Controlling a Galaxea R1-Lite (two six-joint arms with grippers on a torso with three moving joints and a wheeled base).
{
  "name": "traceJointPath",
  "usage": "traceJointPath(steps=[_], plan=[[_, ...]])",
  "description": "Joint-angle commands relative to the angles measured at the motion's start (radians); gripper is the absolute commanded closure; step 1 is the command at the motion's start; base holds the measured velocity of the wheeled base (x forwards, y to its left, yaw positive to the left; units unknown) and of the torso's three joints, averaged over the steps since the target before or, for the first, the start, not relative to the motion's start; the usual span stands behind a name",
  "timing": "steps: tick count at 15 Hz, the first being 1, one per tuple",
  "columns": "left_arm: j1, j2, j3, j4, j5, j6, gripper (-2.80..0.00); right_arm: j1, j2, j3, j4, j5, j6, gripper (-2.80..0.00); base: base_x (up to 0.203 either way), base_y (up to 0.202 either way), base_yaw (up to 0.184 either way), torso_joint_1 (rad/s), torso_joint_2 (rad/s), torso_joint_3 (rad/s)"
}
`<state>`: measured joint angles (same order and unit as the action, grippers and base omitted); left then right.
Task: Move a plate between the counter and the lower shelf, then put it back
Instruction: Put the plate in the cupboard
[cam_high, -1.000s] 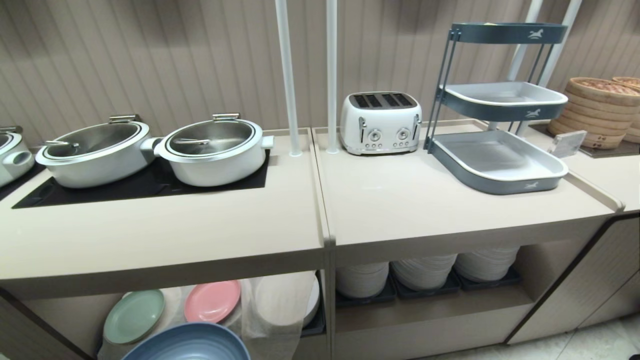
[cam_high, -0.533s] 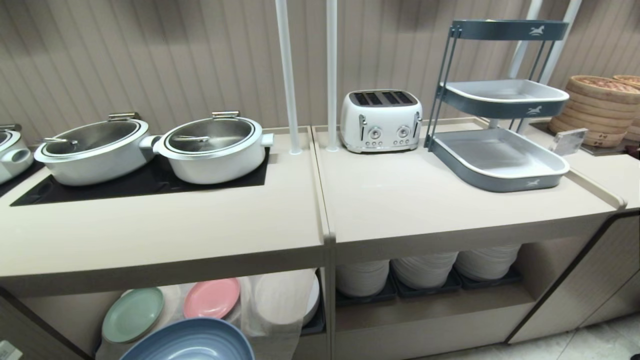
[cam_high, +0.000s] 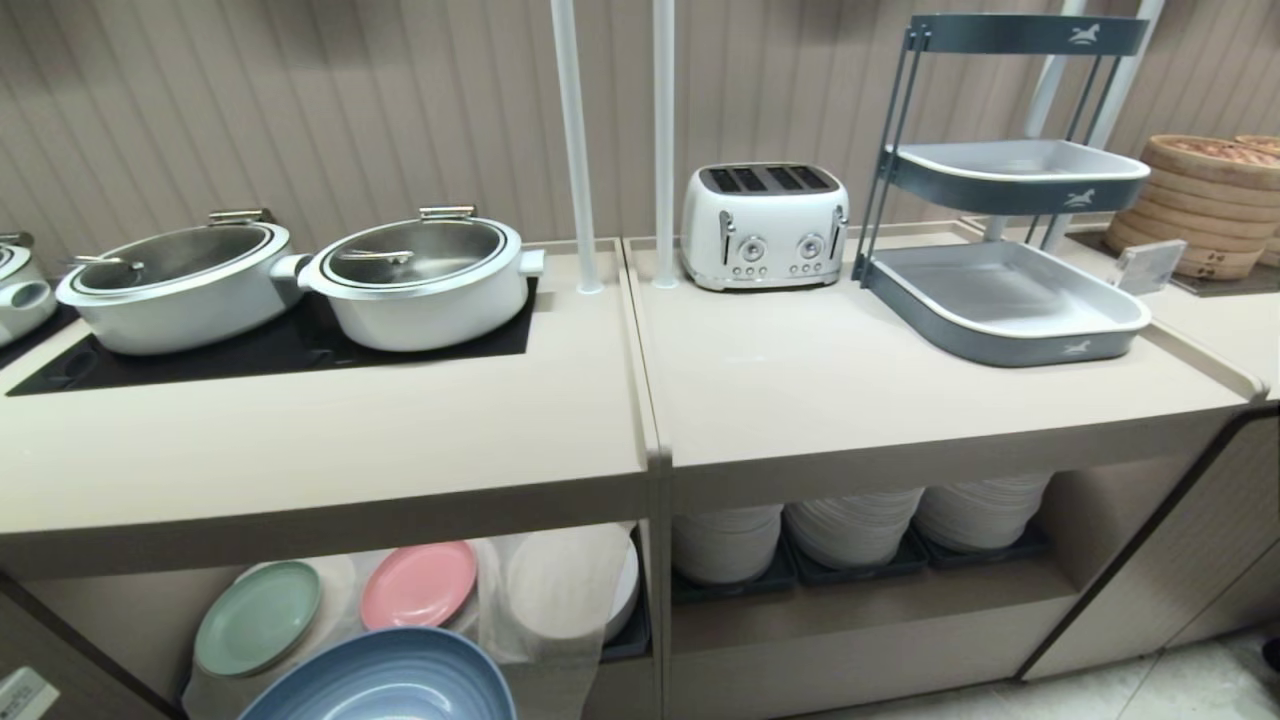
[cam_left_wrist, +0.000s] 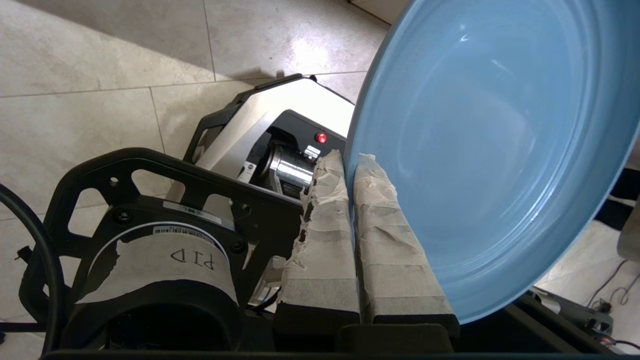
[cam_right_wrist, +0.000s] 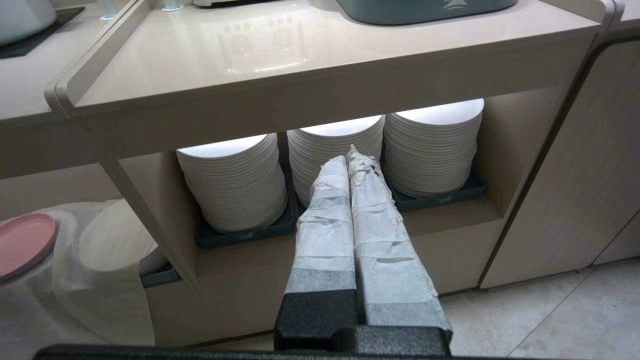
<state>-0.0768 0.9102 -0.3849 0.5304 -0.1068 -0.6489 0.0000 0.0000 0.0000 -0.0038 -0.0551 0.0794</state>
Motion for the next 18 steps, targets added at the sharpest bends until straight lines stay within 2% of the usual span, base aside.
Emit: traceJointPath(steps=[1,13,18], plan=[[0.0,0.006,0.0,0.002,-0.001,-0.003,0.0,0.0,0.0,0.0,-0.001,0.0,0.0,0.0,0.0,0.0,0.0,-0.131,0.31,0.16],[0.0,0.003,0.001,0.002,0.001,-0.004,0.0,0.0,0.0,0.0,-0.001,-0.001,0.0,0.0,0.0,0.0,0.0,-0.154,0.34,0.177],[0.0,0.004,0.006,0.002,-0.001,-0.005,0.0,0.0,0.0,0.0,-0.001,-0.001,0.0,0.0,0.0,0.0,0.0,-0.215,0.47,0.248]])
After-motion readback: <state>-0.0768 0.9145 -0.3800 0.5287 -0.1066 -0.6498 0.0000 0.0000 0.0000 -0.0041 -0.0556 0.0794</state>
